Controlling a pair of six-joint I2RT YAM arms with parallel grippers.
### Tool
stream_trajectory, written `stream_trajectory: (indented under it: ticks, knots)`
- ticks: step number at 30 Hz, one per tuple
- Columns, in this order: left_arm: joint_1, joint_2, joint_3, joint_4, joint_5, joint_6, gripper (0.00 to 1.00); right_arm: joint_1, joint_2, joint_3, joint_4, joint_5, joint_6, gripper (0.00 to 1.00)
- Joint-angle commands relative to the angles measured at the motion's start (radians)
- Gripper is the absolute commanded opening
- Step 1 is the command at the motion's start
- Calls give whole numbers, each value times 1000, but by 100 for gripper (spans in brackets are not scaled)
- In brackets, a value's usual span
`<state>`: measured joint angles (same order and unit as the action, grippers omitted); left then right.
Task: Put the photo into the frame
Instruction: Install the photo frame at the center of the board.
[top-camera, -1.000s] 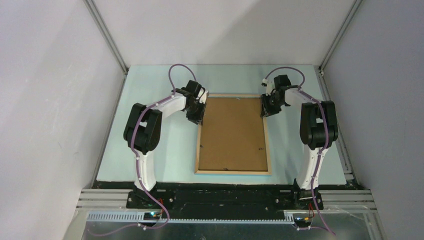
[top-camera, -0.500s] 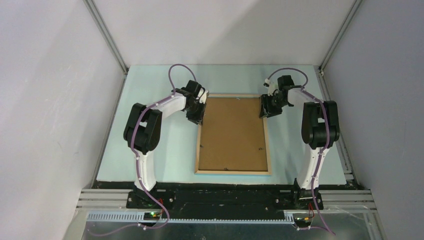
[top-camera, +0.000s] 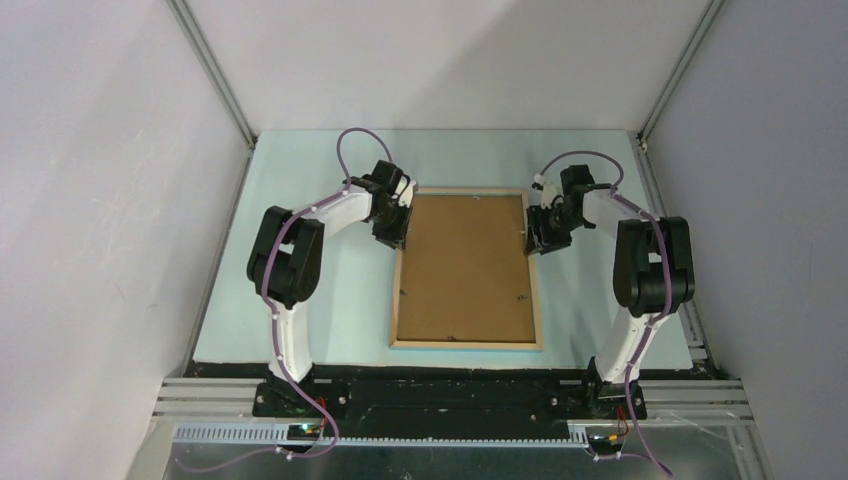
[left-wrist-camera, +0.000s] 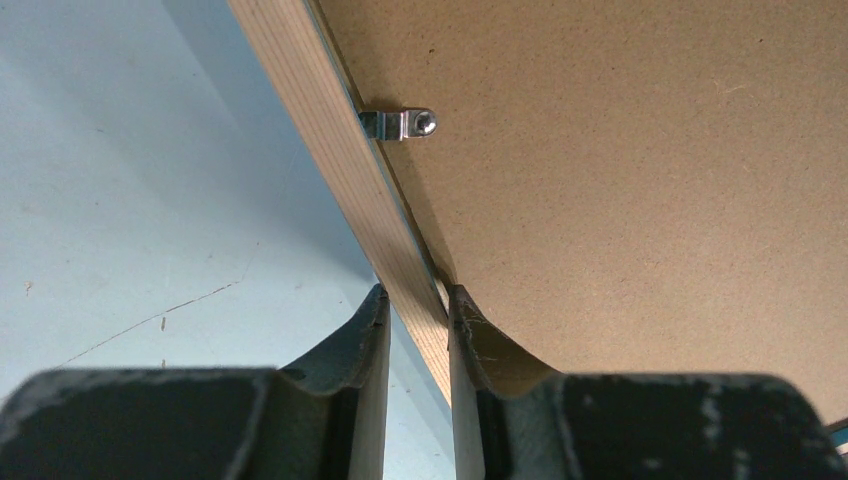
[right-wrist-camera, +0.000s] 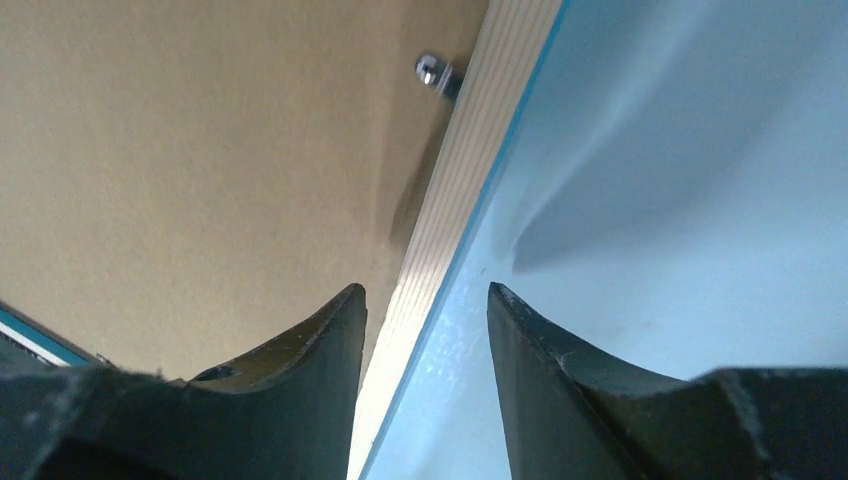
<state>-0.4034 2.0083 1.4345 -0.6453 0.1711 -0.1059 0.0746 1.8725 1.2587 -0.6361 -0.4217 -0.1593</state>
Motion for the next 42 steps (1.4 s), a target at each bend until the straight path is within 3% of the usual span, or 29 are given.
stream_trajectory:
  ticks: [1,6,12,14,20,25,29,32,35,42]
  knots:
    - [16,-47,-14,18,-22,26,0,28,-53,-52,-18,39,-13,52]
    - [19,-42,-11,16,-10,22,0,37,-37,-65,-10,46,4,45]
    - [32,-36,-9,17,0,15,0,46,-21,-48,25,69,15,19]
    - [41,-34,-9,17,4,10,0,47,-6,-24,24,70,17,15]
    - [72,-31,-2,17,9,2,0,47,48,70,25,52,35,7]
    - [103,-33,11,16,0,2,0,48,107,185,10,32,48,7]
    - [141,-35,18,17,-5,-2,0,50,159,292,-16,28,45,11]
    - [161,-34,16,17,-3,-9,0,49,187,362,-40,20,39,22]
    - [175,-31,10,18,-3,-15,0,48,193,373,-45,14,35,38]
    - [179,-18,8,18,0,-35,0,36,108,307,-49,4,25,57]
